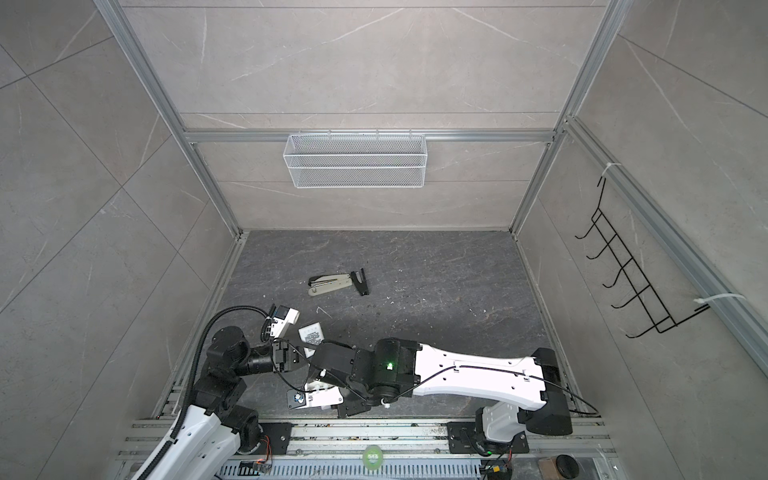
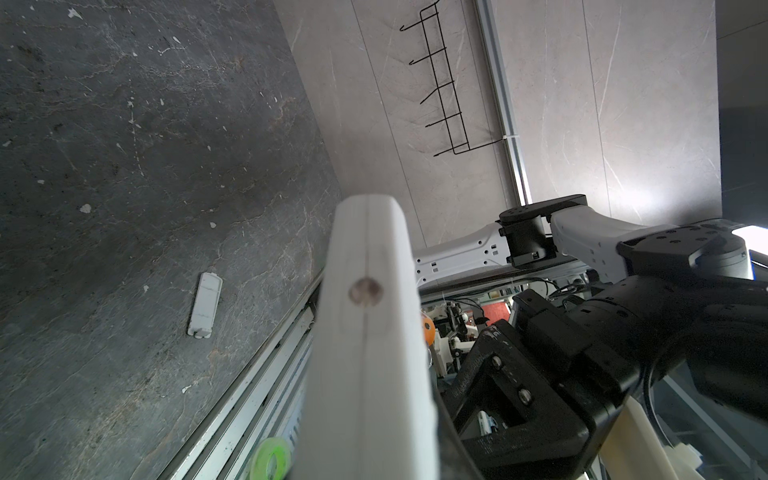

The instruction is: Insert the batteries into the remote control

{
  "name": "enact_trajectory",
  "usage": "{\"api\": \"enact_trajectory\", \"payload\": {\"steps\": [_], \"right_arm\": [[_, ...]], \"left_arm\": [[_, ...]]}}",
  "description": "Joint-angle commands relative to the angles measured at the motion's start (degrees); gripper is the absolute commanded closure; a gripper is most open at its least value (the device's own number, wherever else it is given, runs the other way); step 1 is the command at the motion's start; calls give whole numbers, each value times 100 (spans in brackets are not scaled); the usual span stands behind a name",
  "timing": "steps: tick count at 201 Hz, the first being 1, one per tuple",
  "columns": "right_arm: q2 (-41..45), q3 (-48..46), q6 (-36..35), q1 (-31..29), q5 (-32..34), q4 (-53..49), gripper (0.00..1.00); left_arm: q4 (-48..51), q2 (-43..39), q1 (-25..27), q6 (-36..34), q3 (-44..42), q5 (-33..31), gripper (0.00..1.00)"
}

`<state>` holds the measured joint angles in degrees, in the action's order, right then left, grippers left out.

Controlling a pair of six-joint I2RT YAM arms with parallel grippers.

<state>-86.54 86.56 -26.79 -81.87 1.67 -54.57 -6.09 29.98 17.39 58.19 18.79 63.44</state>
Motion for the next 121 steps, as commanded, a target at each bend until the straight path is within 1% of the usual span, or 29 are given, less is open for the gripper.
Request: {"api": "enact_trajectory", "payload": {"steps": [1,121], "right_arm": [[-82,-51,-48,-40,-49,78,76],[-179,-242,-59,-31,275,363,82]], "left_arm": [[-348,-13,16,60,204,221,100],[-411,8,16,114,184,248,100]]}}
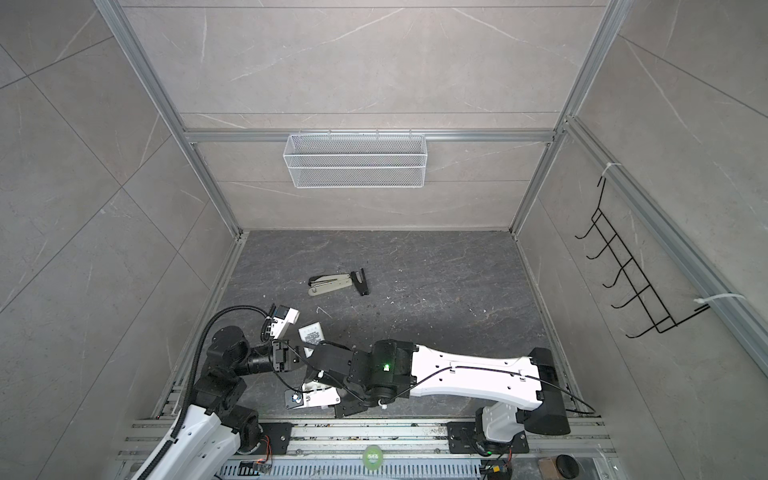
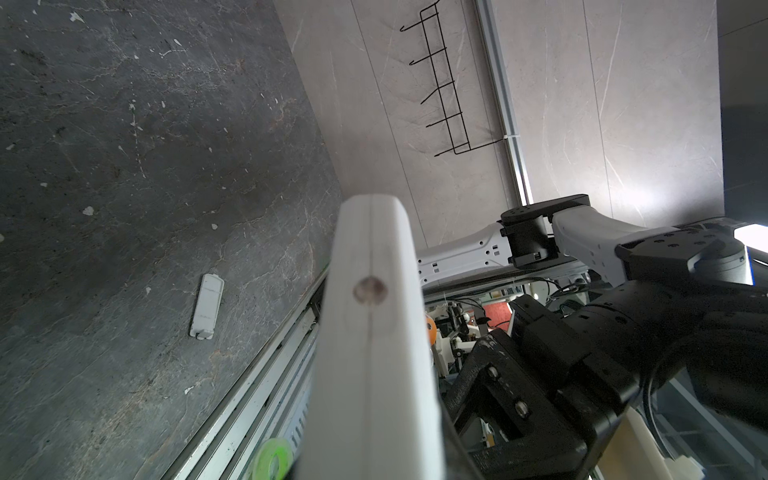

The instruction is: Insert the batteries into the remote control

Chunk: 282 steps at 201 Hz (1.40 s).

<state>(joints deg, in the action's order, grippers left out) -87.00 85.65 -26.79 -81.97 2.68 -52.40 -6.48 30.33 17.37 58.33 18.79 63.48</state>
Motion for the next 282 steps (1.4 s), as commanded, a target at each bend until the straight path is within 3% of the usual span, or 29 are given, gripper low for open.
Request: {"api": "enact_trajectory", "payload": {"steps": [1,282], "right_arm": [[-133,-147,-61,-20,178,149,82],[-480,-479,-116,138,1084,503,89]], "left_arm": [[-371,-27,15,100,185,248,100],[-979,52,21,510,81,483,100]]}}
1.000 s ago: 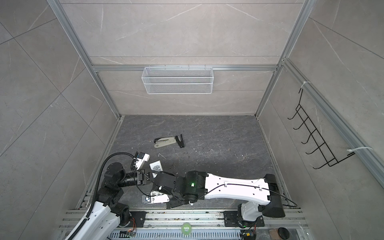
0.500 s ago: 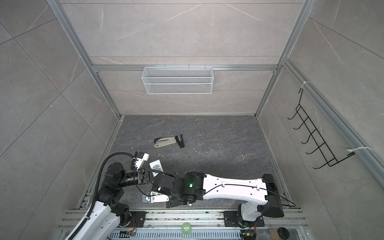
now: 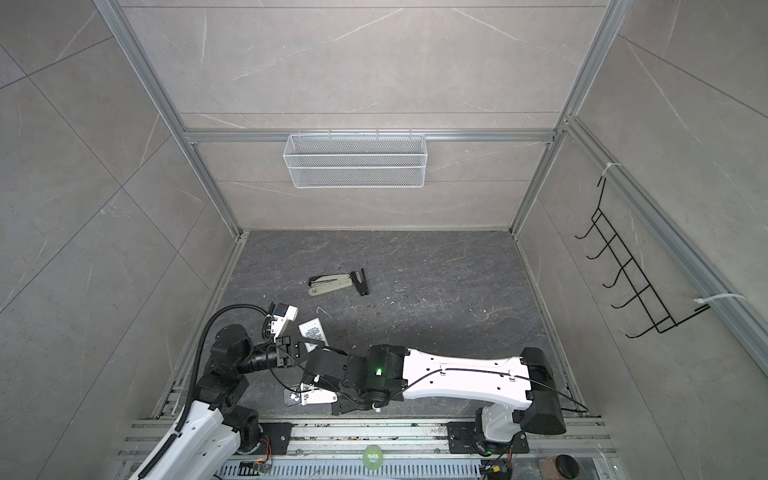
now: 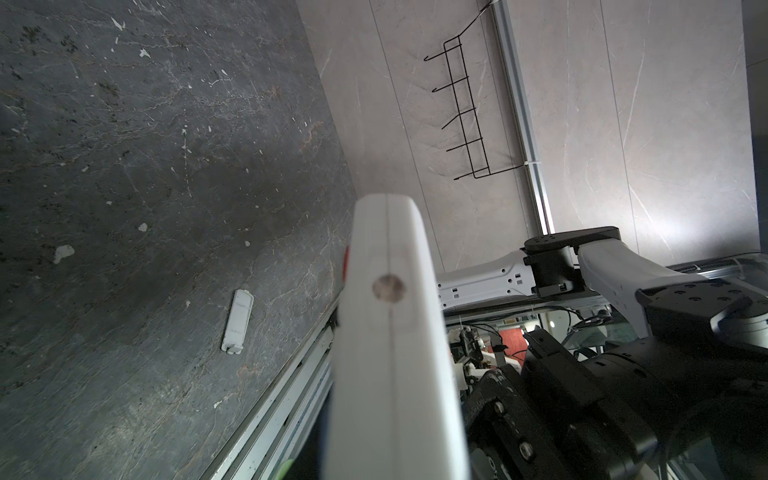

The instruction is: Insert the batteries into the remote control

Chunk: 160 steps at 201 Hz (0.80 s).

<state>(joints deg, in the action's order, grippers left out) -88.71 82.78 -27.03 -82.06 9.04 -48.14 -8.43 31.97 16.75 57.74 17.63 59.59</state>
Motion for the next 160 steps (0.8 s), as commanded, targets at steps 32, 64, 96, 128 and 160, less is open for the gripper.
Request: {"api": "enact_trajectory", "payload": {"steps": [32,64,96,128,160], "right_arm": [[-358,-201,-110,153,555,61,90],[-333,-232,-110,148,521,73,90],[-249,-150,-60,147,310,28,88],[-125,77,52,151,18,-37,86],[40,237,118,149,-188,-114,86]], "left_arm": [[-940,-68,83,676,172,919,100],[-942,-60,82,678,169,912,100],[-889,-42,82,632,171,880,100],[-819,-25,84,593,179,865,100],[-771,-24,82,564,188,853,100]]}}
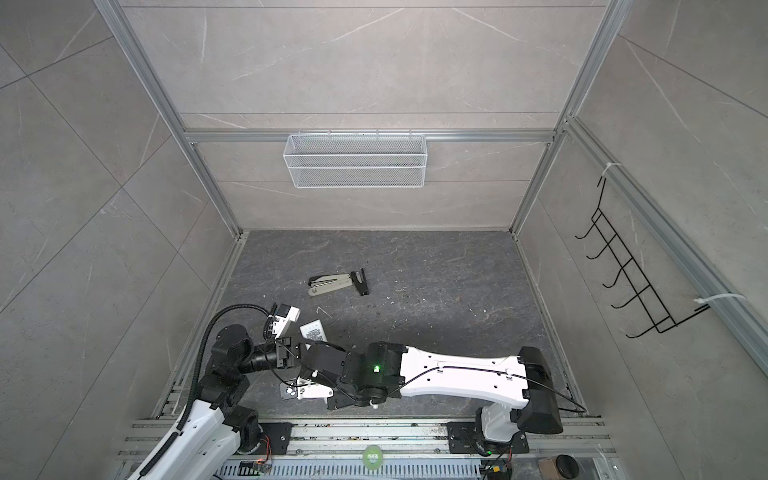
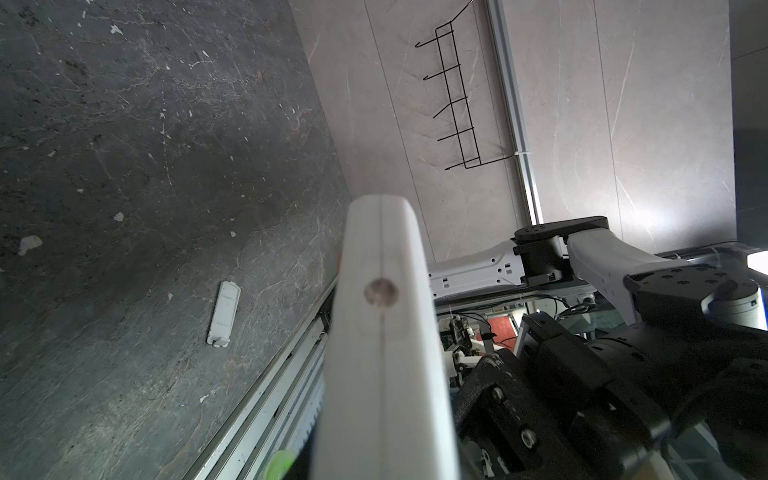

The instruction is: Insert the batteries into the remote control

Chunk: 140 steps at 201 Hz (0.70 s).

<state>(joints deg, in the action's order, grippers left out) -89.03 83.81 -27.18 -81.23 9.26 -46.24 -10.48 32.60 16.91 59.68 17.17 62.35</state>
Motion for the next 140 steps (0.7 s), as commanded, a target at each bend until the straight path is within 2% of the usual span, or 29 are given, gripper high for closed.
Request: {"api": "enact_trajectory", "payload": {"steps": [1,140], "right_arm": [[76,135,134,65,-220,-305,86],[536,293,261,9,-1004,-659,76]], "left_arm": [[-567,-87,67,369,234,577,100],[-426,-85,67,289,247,541,100]]}}
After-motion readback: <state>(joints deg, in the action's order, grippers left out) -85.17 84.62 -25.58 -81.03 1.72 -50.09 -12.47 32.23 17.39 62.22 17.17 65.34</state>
